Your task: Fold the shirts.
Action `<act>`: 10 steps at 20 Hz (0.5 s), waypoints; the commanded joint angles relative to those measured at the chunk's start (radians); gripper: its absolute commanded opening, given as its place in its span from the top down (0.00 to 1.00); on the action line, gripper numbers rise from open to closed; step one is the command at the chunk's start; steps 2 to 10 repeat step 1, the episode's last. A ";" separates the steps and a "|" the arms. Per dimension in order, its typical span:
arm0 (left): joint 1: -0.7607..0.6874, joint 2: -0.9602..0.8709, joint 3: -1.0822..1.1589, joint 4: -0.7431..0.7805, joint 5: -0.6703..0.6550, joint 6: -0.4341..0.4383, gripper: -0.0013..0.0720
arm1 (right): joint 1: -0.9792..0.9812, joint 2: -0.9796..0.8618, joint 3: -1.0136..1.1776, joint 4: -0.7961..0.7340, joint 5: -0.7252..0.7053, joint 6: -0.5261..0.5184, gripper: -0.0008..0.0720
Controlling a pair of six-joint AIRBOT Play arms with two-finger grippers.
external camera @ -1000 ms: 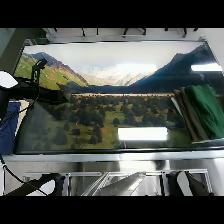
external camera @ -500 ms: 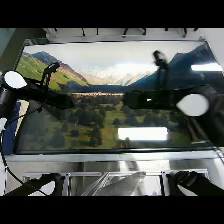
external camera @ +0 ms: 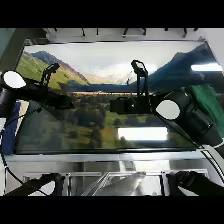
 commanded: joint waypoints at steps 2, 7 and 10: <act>0.000 0.000 0.001 -0.001 -0.005 0.002 0.96 | 0.003 -0.002 0.000 -0.002 0.000 0.002 0.96; 0.000 0.000 0.001 -0.001 -0.005 0.002 0.96 | 0.003 -0.002 0.000 -0.002 0.000 0.002 0.96; 0.000 0.000 0.001 -0.001 -0.005 0.002 0.96 | 0.003 -0.002 0.000 -0.002 0.000 0.002 0.96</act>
